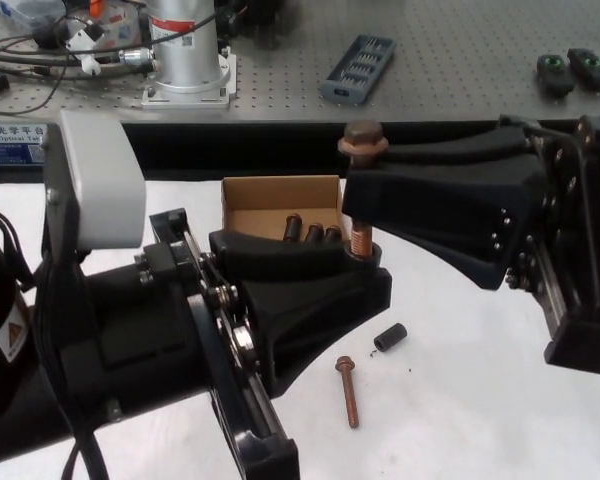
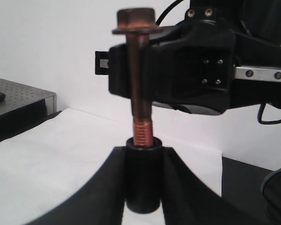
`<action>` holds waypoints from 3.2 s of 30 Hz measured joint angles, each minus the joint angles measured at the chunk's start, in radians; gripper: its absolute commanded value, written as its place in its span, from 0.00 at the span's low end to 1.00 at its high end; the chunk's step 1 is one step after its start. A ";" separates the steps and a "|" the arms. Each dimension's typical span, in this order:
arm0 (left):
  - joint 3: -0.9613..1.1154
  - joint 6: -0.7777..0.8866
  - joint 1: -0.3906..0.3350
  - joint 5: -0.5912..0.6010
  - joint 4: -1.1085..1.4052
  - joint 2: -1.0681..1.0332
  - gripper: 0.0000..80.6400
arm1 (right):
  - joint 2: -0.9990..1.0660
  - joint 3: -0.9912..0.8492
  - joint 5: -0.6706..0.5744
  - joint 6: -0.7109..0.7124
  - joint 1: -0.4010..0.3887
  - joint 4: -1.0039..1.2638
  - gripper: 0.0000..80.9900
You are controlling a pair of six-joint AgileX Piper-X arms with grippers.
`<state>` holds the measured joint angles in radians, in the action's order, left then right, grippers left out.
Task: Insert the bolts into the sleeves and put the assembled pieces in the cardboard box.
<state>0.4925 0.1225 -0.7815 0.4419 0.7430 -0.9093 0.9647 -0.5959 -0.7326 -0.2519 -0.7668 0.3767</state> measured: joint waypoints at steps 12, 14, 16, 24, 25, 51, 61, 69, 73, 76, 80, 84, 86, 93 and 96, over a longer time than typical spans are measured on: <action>-0.003 0.000 0.000 -0.055 0.033 0.000 0.01 | -0.002 0.002 -0.008 -0.002 0.000 -0.039 0.43; -0.003 0.000 0.000 -0.073 0.033 0.000 0.01 | -0.002 0.002 0.011 -0.002 0.000 -0.039 0.43; -0.003 0.000 0.000 -0.108 0.040 0.000 0.01 | -0.002 0.002 0.031 -0.002 0.000 -0.049 0.43; -0.001 0.000 0.000 -0.219 0.068 0.000 0.01 | -0.059 0.004 0.099 0.014 0.068 -0.109 0.43; -0.001 0.000 0.000 -0.229 0.068 0.000 0.01 | -0.072 0.004 0.102 0.016 0.084 -0.121 0.43; 0.736 0.042 0.242 -0.218 -0.743 -0.612 0.01 | -0.559 0.004 0.388 0.418 0.352 -1.111 0.05; 1.195 0.044 0.294 -0.276 -0.992 -1.049 0.01 | -0.680 0.004 0.451 0.422 0.352 -1.285 0.05; 1.459 0.015 0.365 -0.337 -1.107 -1.240 0.01 | -0.692 0.004 0.482 0.423 0.352 -1.312 0.05; 1.502 0.006 0.384 -0.330 -1.114 -1.294 0.01 | -0.692 0.004 0.513 0.423 0.352 -1.314 0.05; 1.528 -0.019 0.392 -0.327 -1.119 -1.348 0.01 | -0.692 0.004 0.534 0.423 0.352 -1.314 0.05; 1.533 -0.037 0.391 -0.318 -1.122 -1.386 0.01 | -0.692 0.004 0.543 0.423 0.352 -1.314 0.05; 1.536 -0.040 0.391 -0.299 -1.128 -1.429 0.01 | -0.692 0.004 0.543 0.423 0.352 -1.314 0.05; 1.535 -0.045 0.391 -0.293 -1.130 -1.451 0.01 | -0.692 0.004 0.543 0.423 0.352 -1.314 0.05; 1.538 -0.044 0.391 -0.258 -1.129 -1.474 0.01 | -0.692 0.004 0.543 0.423 0.352 -1.314 0.05; 1.540 -0.044 0.389 -0.258 -1.129 -1.482 0.01 | -0.692 0.004 0.543 0.423 0.352 -1.314 0.05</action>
<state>2.0329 0.0780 -0.3922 0.1838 -0.3863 -2.3909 0.2728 -0.5914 -0.1900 0.1713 -0.4151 -0.9375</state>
